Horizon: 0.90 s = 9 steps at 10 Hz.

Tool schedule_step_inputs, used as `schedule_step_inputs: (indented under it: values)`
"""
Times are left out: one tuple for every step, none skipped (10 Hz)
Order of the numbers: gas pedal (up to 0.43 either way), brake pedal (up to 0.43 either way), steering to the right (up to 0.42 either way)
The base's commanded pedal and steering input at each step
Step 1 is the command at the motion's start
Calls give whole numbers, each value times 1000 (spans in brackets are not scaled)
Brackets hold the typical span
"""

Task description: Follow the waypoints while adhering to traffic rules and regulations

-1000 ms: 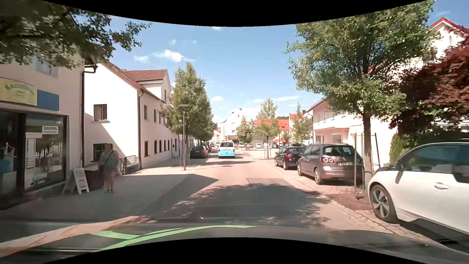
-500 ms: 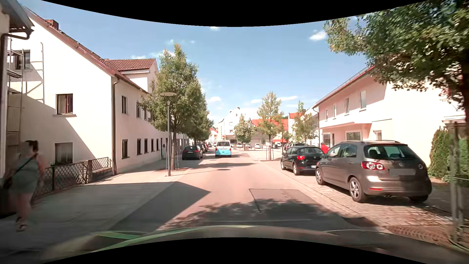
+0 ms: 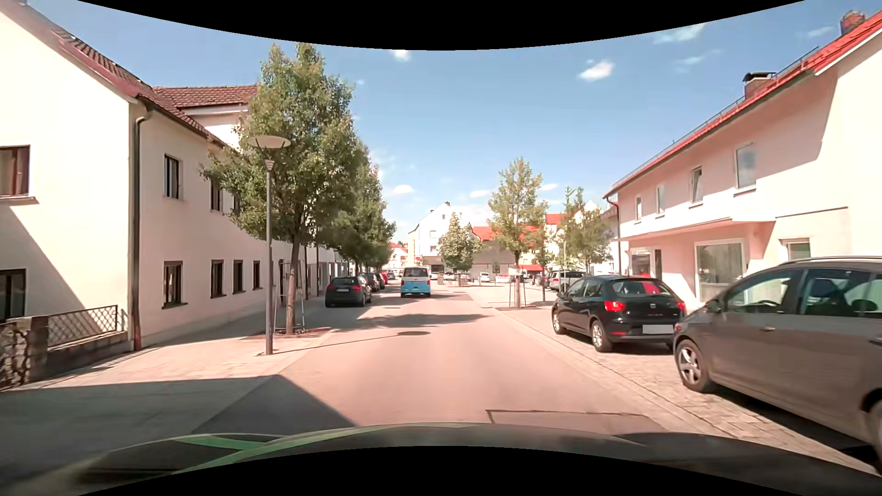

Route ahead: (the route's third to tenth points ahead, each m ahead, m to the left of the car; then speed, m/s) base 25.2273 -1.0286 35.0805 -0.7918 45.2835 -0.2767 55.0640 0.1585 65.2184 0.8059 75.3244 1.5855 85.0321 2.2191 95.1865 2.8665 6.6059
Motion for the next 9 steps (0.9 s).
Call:
schedule_step_inputs:
  values:
    - [87,0,0]
    - [87,0,0]
    - [87,0,-2]
    - [87,0,-6]
    - [87,0,-9]
    - [87,0,-12]
    - [87,0,-14]
    - [87,0,-16]
    - [87,0,-18]
